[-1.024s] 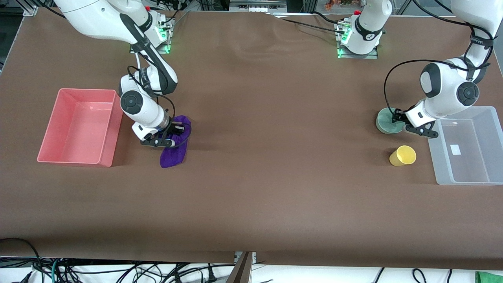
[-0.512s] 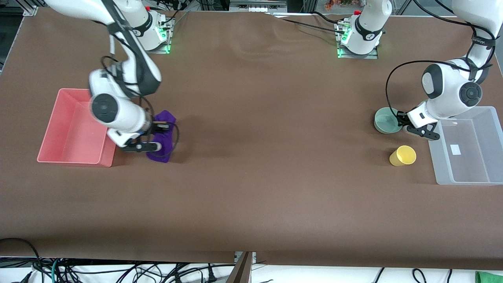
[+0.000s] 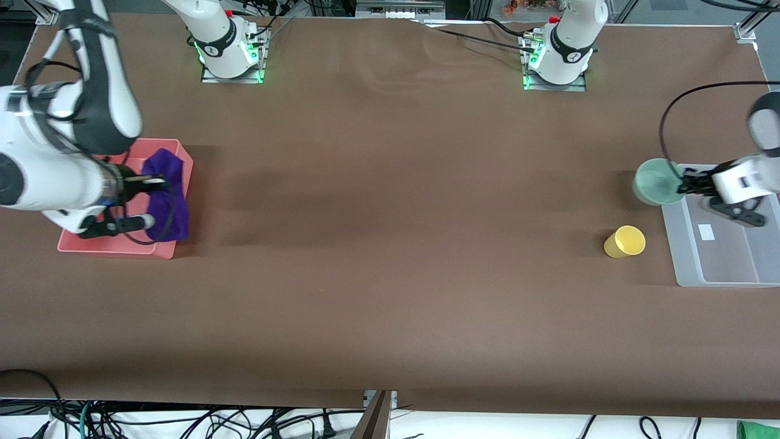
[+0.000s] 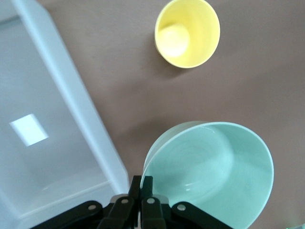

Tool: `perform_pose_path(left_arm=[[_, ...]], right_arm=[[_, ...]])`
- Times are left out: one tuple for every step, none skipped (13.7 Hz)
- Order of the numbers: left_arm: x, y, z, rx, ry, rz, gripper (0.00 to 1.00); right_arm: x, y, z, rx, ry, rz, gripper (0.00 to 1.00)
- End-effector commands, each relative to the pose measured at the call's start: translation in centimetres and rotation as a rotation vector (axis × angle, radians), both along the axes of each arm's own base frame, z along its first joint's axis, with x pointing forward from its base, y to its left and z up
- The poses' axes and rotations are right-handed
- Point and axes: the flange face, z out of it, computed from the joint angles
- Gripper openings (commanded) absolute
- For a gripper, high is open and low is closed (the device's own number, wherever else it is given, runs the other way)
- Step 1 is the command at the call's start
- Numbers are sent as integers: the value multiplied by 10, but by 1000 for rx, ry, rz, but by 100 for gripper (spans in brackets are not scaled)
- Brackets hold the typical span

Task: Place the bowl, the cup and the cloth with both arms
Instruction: 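Drop the cloth into the pink bin while the left gripper lowers the bowl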

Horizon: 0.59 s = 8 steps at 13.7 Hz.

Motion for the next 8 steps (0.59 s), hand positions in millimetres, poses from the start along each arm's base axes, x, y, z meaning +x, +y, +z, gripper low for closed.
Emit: perform_pose_path(left_arm=[[17, 55, 5, 27, 2, -68, 0], [24, 80, 1, 57, 5, -72, 0], [32, 105, -7, 66, -3, -71, 0], [39, 125, -24, 54, -2, -85, 0], [40, 147, -47, 33, 0, -101, 0], [41, 166, -66, 34, -28, -120, 0], [40, 181, -82, 49, -68, -138, 0], [39, 188, -95, 67, -102, -139, 0]], right_arm=[[-10, -40, -11, 25, 48, 38, 0], [-16, -52, -12, 29, 55, 35, 0], [-23, -62, -20, 33, 71, 26, 0], [-28, -72, -28, 32, 86, 12, 0], [-34, -81, -38, 36, 94, 11, 0], [-40, -88, -52, 40, 99, 16, 0], [-46, -97, -62, 45, 87, 24, 0], [-53, -105, -75, 54, 80, 38, 0]])
